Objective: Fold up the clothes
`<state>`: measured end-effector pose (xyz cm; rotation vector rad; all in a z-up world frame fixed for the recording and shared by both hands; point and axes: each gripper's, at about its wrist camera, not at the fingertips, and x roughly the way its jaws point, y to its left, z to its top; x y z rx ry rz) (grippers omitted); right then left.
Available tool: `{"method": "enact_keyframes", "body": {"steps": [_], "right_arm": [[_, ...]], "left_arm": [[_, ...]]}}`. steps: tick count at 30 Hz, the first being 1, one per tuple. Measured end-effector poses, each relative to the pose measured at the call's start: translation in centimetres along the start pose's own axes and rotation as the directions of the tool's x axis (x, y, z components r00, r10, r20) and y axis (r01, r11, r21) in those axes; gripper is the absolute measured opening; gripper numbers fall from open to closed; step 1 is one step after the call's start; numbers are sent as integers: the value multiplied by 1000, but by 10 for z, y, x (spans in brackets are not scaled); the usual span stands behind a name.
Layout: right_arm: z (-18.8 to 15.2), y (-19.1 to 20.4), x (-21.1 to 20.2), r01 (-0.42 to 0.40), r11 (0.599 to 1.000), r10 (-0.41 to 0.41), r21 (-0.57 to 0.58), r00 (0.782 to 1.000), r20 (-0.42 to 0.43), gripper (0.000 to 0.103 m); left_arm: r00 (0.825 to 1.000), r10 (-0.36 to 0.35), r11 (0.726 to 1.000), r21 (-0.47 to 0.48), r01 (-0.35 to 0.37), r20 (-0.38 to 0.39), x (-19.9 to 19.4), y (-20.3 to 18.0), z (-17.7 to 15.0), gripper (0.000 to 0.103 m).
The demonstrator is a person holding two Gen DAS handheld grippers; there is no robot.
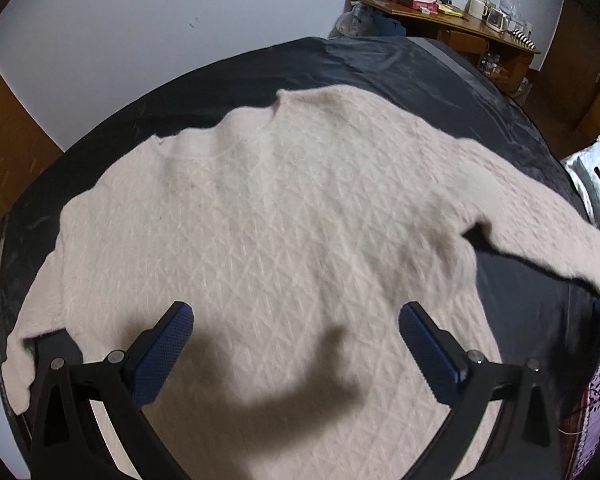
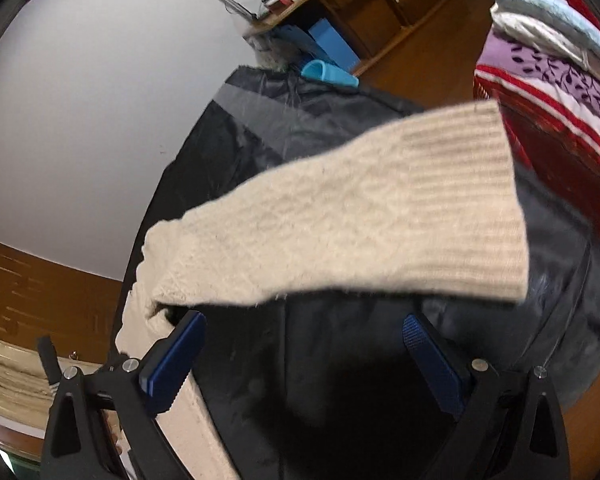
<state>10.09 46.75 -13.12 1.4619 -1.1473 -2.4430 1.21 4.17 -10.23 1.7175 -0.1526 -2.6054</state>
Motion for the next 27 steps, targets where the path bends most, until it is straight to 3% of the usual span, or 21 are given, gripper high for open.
{"method": "enact_keyframes", "body": {"steps": [4, 7, 9, 11, 16, 19, 20, 23, 27], "right_arm": [[13, -7, -3, -16, 999, 14, 39, 998, 59, 101], [23, -7, -2, 19, 998, -24, 60, 995, 95, 97], [28, -8, -1, 43, 996, -52, 81, 992, 114, 88], [32, -16, -1, 48, 990, -65, 129, 989, 131, 64], [45, -34, 0, 18, 980, -48, 200, 988, 145, 39], [48, -34, 3, 35, 984, -61, 173, 987, 148, 34], [49, -33, 4, 56, 985, -80, 161, 986, 145, 26], [50, -31, 6, 101, 986, -118, 131, 984, 134, 16], [58, -20, 2, 136, 988, -146, 78, 978, 147, 15]], "left_arm": [[999, 31, 999, -8, -31, -27, 1, 5, -7, 103], [998, 49, 999, -8, -49, -39, 6, 5, -8, 103], [998, 52, 999, -6, -53, -41, 14, 7, 4, 103], [998, 55, 998, -3, -55, -43, 19, 6, 10, 103], [997, 56, 998, -9, -56, -60, 22, 1, 7, 103], [996, 50, 998, -22, -51, -71, 20, 2, 1, 103], [996, 48, 998, -26, -51, -74, 20, 2, 1, 103], [996, 51, 998, -34, -54, -76, 20, 2, 0, 103], [996, 45, 997, -52, -49, -77, 19, 6, -5, 103]]}}
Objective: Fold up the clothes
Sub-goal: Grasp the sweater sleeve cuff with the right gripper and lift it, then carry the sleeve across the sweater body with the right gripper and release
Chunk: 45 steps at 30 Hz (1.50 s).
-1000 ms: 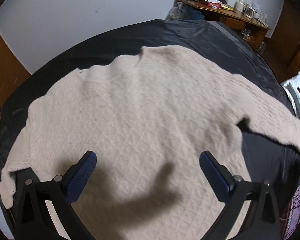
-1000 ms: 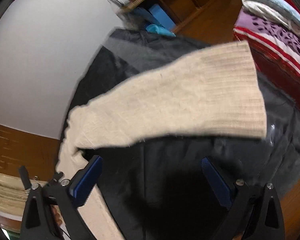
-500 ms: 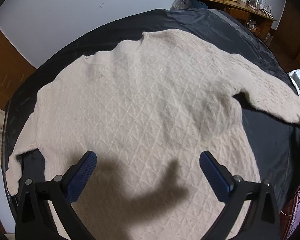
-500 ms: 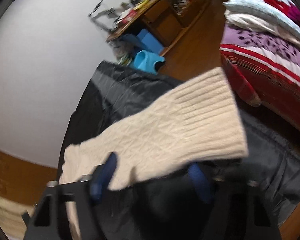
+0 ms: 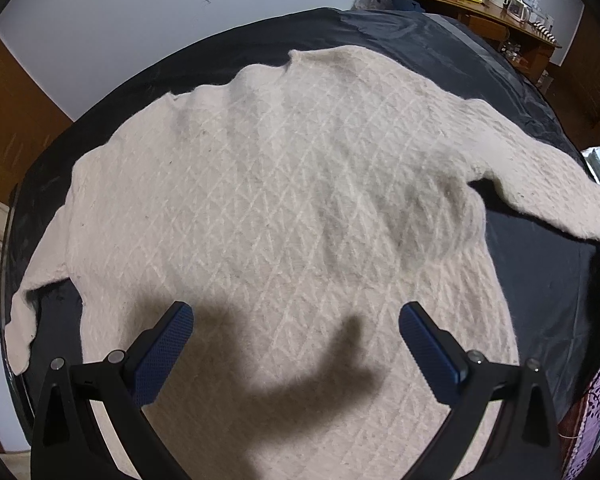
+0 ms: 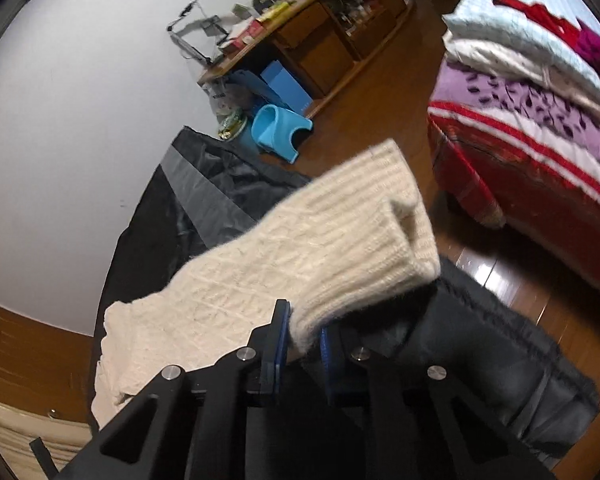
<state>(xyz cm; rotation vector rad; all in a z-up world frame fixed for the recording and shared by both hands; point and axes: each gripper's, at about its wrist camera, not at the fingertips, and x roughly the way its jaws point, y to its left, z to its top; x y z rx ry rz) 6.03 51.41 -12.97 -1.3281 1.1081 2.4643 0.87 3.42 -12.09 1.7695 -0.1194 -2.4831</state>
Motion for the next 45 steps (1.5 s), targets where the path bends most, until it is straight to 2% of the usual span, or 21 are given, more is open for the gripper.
{"method": "enact_keyframes", "body": {"steps": [7, 15, 20, 25, 28, 31, 37, 38, 42, 43, 45], "right_arm": [[16, 57, -25, -37, 988, 51, -149, 995, 89, 15], [4, 132, -27, -121, 945, 147, -303, 987, 64, 15], [-30, 175, -9, -187, 896, 187, -403, 982, -39, 15], [-72, 206, 19, -240, 844, 181, -479, 969, -168, 15], [-94, 207, 43, -249, 833, 141, -494, 959, -247, 15], [-107, 203, 60, -209, 829, 74, -519, 960, -269, 16], [-119, 201, 63, -135, 800, -6, -584, 972, -234, 16], [-124, 203, 61, -123, 789, -14, -602, 976, -217, 16], [-133, 213, 57, -117, 763, -9, -636, 981, -192, 17], [-135, 214, 57, -127, 758, -1, -639, 981, -195, 21], [-138, 213, 56, -136, 748, 3, -650, 979, -202, 35]], "left_arm": [[1000, -19, 995, -96, 18, -12, 3, 27, 1, 103], [999, -38, 986, -160, 37, -7, 4, 55, 2, 103], [996, -85, 979, -186, 79, -21, 11, 63, 2, 103], [982, -187, 963, -196, 183, 2, 11, 61, 15, 103], [955, -295, 931, -225, 287, -1, 16, 58, 26, 103], [915, -403, 885, -257, 387, -8, 23, 51, 35, 103], [825, -565, 798, -267, 540, -21, 29, 21, 50, 103], [814, -580, 789, -263, 555, -24, 29, 15, 52, 103], [791, -611, 770, -253, 586, -27, 28, 3, 57, 103], [781, -624, 759, -259, 597, -26, 29, 3, 57, 103], [752, -659, 725, -287, 626, -24, 30, 3, 57, 103]]}}
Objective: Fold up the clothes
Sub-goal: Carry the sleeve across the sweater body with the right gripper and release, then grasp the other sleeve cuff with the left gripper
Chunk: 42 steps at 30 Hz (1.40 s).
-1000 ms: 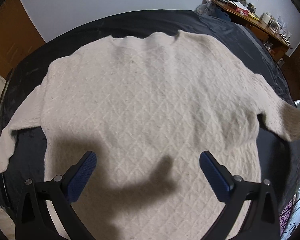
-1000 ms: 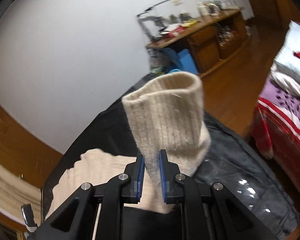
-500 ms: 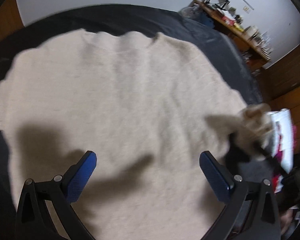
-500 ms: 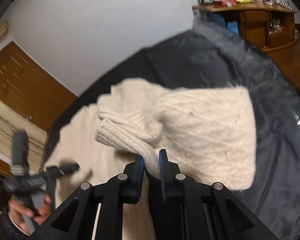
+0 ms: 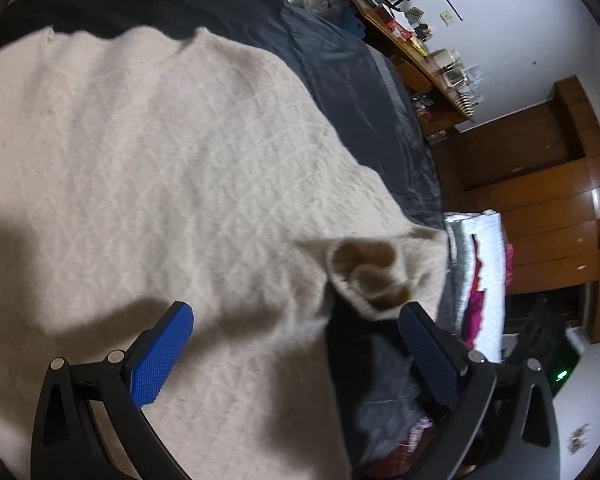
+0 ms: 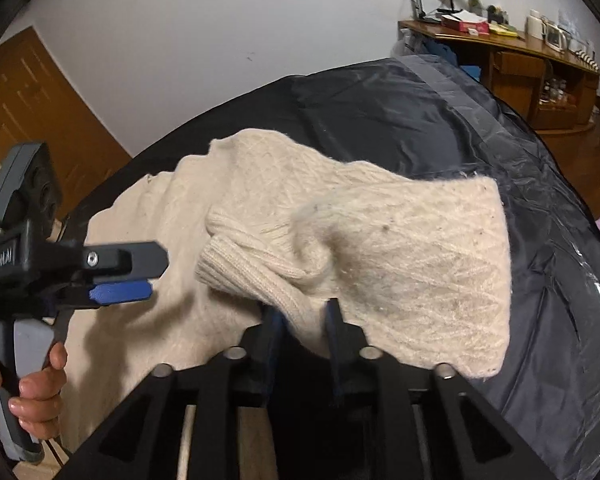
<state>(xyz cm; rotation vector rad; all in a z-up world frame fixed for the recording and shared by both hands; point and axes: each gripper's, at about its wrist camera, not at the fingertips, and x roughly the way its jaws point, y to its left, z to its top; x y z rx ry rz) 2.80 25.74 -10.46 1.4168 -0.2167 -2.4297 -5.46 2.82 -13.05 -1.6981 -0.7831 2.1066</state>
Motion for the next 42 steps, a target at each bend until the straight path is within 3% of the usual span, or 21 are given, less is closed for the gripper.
{"method": "enact_keyframes", "body": {"steps": [1, 2, 10, 13, 17, 23, 27, 28, 32, 35, 42], "right_arm": [[-3, 2, 0, -3, 1000, 3, -11, 1000, 1, 58], [-6, 4, 0, -10, 1000, 10, -22, 1000, 9, 70], [-22, 14, -2, -129, 989, 128, -69, 992, -14, 71], [-26, 8, -5, -133, 989, 132, -62, 991, -29, 71], [-31, -5, -9, -127, 991, 125, -41, 991, -53, 71], [-37, -23, -12, -103, 995, 102, -15, 992, -73, 71], [-45, -35, -15, -84, 996, 85, 14, 993, -81, 71], [-47, -37, -15, -79, 997, 81, 20, 993, -81, 71], [-51, -46, -17, -59, 997, 62, 43, 995, -81, 71], [-52, -51, -17, -48, 997, 52, 60, 995, -79, 71], [-44, -46, -15, -25, 997, 30, 71, 997, -65, 71]], "left_arm": [[1000, -23, 1000, -14, 22, -6, 1, 1, 0, 103], [999, -38, 999, -25, 38, -12, 2, 1, 0, 103], [999, -52, 999, -10, 52, -8, 12, -10, -4, 103], [998, -14, 996, 94, 8, 58, 10, -27, -3, 103], [989, 84, 942, 313, -118, 120, 26, -57, -3, 103], [992, 81, 910, 400, -112, 93, 56, -76, -4, 101], [984, 159, 898, 403, -178, 80, 68, -79, 0, 61], [984, 157, 900, 398, -176, 79, 67, -79, 2, 57], [993, 102, 920, 374, -120, 67, 56, -78, 9, 24], [995, 77, 923, 372, -96, 66, 48, -82, 13, 14], [989, 9, 943, 327, -58, 150, -1, -83, 38, 10]]}}
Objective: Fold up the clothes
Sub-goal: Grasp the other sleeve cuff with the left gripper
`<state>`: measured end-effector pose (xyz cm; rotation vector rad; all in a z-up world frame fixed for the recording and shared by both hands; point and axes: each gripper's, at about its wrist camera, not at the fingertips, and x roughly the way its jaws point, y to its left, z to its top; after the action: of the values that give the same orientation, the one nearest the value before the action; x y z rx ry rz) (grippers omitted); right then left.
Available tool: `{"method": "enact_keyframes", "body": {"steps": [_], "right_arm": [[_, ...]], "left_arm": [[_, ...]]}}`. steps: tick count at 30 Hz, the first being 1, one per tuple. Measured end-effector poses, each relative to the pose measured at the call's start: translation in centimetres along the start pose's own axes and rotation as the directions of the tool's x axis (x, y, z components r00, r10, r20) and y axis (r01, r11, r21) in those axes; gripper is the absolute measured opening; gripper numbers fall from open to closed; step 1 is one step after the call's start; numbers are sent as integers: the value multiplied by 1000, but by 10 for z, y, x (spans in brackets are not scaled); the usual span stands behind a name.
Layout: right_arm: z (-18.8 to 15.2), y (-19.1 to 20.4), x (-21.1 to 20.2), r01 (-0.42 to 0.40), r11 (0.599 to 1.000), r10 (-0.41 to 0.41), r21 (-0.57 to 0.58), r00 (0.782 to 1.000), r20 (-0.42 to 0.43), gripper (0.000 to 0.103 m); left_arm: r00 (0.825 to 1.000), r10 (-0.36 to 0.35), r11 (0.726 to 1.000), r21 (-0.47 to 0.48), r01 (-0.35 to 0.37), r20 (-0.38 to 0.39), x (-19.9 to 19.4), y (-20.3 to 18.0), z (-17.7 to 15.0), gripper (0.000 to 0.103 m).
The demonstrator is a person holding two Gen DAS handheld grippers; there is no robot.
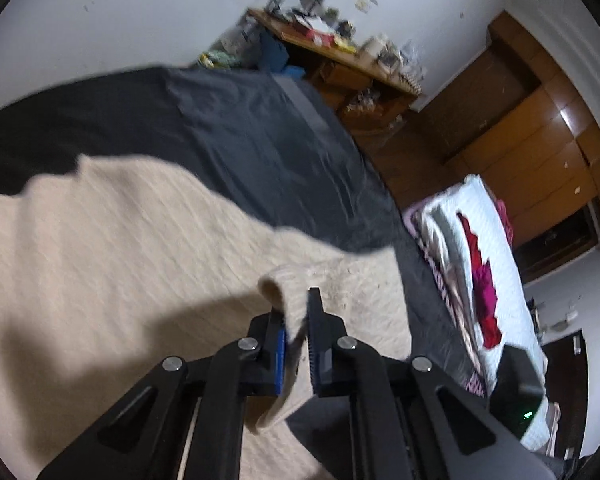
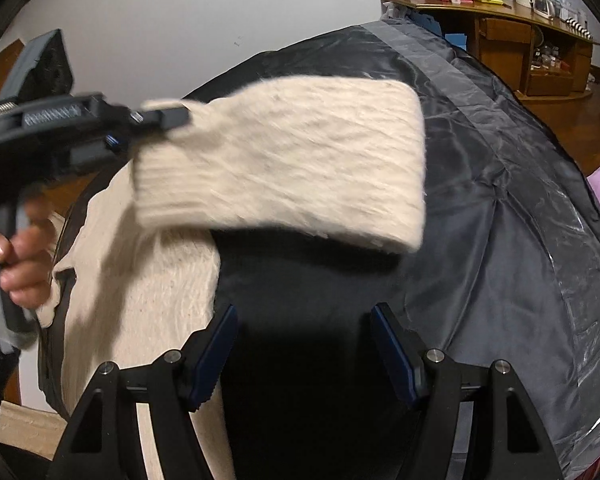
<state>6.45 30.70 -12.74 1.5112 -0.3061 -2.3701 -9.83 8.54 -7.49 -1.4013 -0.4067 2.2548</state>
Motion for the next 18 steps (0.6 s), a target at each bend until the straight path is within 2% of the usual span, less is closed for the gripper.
{"method": "enact_keyframes", "body": {"steps": [4, 9, 12, 18], "right_arm": [[3, 7, 1, 4, 1000, -4, 3, 1000, 9, 71], [11, 24, 9, 12, 1000, -12, -5, 1000, 16, 71], [15, 34, 15, 16, 1000, -16, -13, 1000, 12, 71], [18, 55, 28, 26, 999, -27, -40, 1000, -8, 71]], "left_arm": [[996, 42, 999, -26, -40, 74, -39, 24, 15, 10], [984, 117, 989, -103, -104, 132, -85, 73, 25, 10], [976, 178, 975, -159, -157, 129, -106, 111, 18, 10], [960, 251, 934, -292, -206, 125, -137, 181, -10, 10]]}}
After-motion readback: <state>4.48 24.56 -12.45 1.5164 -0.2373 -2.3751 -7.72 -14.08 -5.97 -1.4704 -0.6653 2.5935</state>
